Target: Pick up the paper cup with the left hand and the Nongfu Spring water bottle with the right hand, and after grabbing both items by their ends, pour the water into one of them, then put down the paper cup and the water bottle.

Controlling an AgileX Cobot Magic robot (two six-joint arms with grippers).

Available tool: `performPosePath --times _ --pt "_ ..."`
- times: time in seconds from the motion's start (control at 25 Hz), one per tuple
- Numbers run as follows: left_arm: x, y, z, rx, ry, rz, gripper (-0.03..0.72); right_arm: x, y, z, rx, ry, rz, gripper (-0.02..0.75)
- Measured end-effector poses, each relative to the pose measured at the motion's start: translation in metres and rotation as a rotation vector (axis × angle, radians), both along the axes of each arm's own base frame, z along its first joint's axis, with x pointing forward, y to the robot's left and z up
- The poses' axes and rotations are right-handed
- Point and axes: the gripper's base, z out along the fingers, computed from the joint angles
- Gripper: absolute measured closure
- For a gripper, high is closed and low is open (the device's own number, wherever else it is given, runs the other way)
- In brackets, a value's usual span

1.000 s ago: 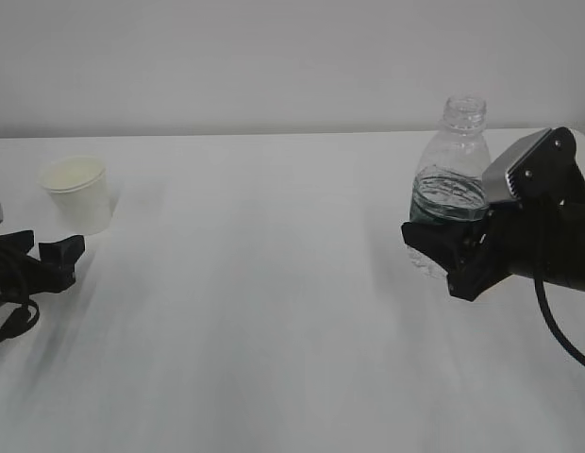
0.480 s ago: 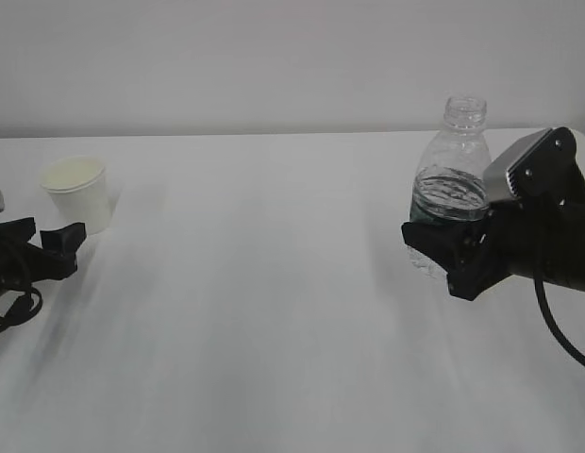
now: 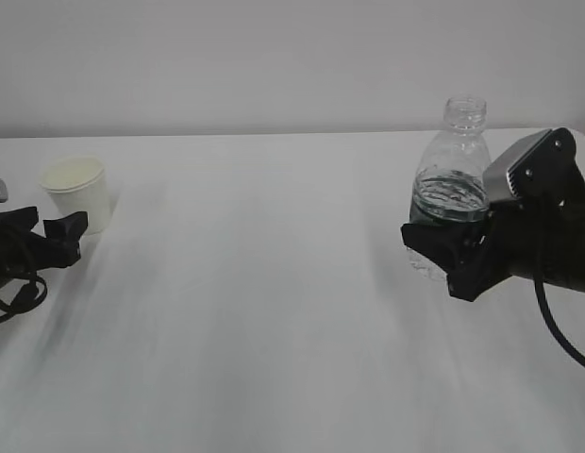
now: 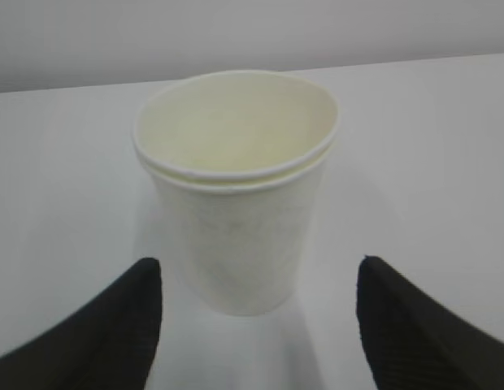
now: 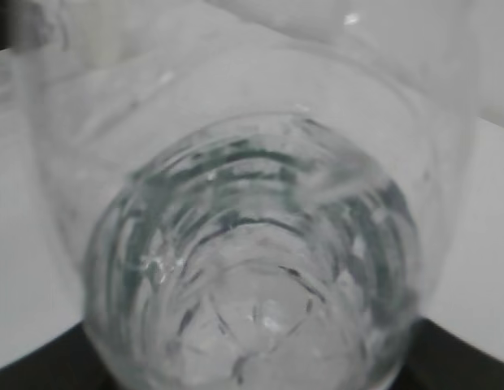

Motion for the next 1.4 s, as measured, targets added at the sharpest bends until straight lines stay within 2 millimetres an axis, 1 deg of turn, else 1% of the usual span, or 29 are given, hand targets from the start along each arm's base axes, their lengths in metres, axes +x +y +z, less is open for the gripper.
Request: performPosePath --times 0.48,0.68,0.8,0.88,1.0,1.04,1.16,1.4 --pt "0.016 0.000 0.007 -0.048 -0.044 0.011 0.151 0.000 0.000 0.000 -0.001 0.003 0.001 0.314" --pt "0.017 0.000 -0.010 -0.070 0.002 0.018 0.151 0.000 0.000 0.000 -0.001 0.003 0.001 0.314" --pt "0.016 0.000 -0.014 -0.071 0.014 0.019 0.151 0.000 0.000 0.000 -0.001 0.003 0.001 0.314" --pt "0.019 0.000 -0.013 -0.073 0.006 0.019 0.151 0.000 0.000 0.000 -0.001 0.003 0.001 0.314" --pt "0.025 0.000 -0.013 -0.072 -0.009 0.016 0.132 0.000 0.000 0.000 -0.002 0.003 0.003 0.314" --pt "0.028 0.000 -0.013 -0.071 -0.014 0.011 0.114 0.000 0.000 0.000 -0.002 0.003 0.003 0.314" --pt "0.031 -0.001 -0.019 -0.070 -0.010 0.002 0.082 0.000 0.000 0.000 0.000 0.004 0.002 0.314" --pt "0.043 -0.001 -0.015 -0.067 -0.038 -0.003 0.070 0.000 0.000 0.000 0.000 0.004 0.002 0.315"
